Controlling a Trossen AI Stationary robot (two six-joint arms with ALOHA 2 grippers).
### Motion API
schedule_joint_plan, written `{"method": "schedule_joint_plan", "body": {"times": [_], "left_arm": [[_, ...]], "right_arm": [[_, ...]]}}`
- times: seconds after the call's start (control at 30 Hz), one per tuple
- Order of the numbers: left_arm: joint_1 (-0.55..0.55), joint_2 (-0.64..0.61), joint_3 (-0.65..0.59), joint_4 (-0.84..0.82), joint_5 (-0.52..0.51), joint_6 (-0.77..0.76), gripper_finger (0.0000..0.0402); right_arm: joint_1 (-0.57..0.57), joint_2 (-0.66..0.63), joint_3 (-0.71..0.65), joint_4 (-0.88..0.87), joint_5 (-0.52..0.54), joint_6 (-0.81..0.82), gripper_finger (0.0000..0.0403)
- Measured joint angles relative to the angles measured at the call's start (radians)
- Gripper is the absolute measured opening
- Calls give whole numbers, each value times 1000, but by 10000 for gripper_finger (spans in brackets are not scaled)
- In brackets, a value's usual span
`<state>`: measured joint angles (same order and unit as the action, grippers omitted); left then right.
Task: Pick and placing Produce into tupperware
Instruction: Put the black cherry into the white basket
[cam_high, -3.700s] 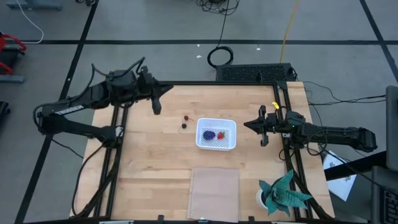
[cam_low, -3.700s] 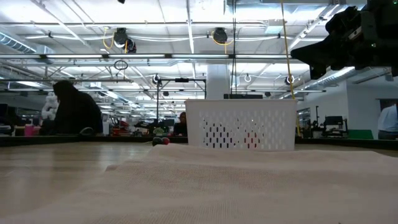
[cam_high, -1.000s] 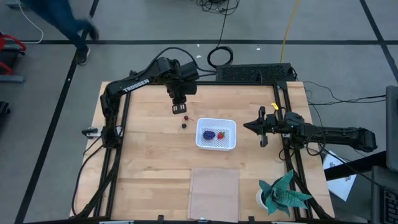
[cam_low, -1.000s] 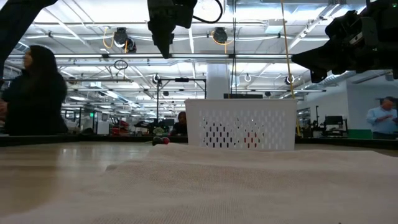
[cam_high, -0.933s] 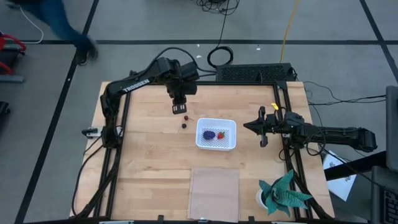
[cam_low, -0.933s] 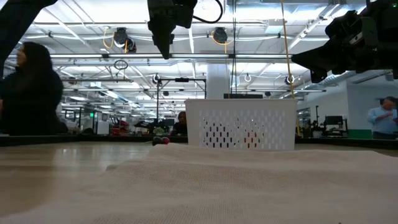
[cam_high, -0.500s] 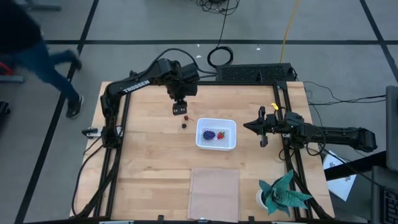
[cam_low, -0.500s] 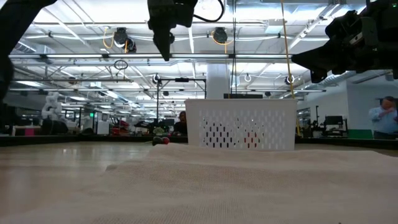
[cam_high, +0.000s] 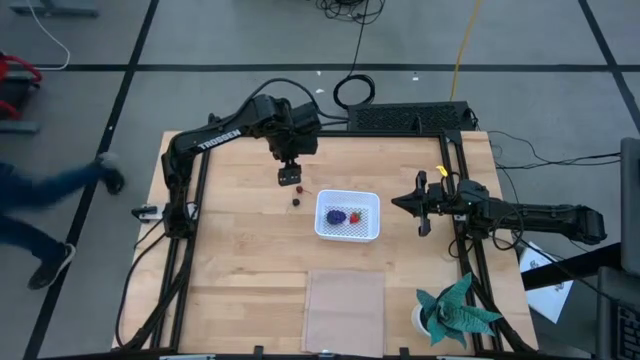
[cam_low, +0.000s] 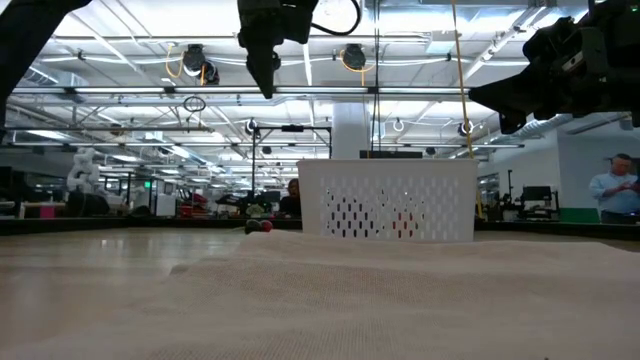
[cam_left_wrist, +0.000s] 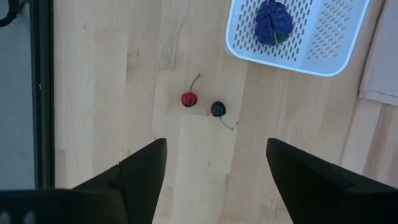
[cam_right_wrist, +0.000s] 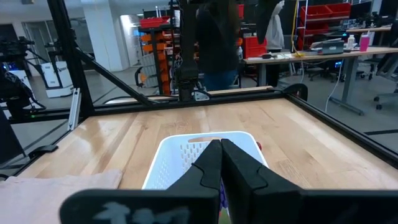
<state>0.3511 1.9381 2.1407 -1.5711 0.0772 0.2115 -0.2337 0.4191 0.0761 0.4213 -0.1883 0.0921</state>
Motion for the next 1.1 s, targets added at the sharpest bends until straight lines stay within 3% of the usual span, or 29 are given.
{"method": "schedule_joint_plan", "body": {"times": [0.2,0.73,1.1], "left_arm": [[1,-1,-66,59,0,-14,280],[31,0,-477,311,1,-152,280],[5,0,-574,418,20,-199,280]], "right_arm": [[0,0,0,-1,0,0,0],[0,0,0,-8,0,0,0],[0,0,0,-8,0,-2,0]]}}
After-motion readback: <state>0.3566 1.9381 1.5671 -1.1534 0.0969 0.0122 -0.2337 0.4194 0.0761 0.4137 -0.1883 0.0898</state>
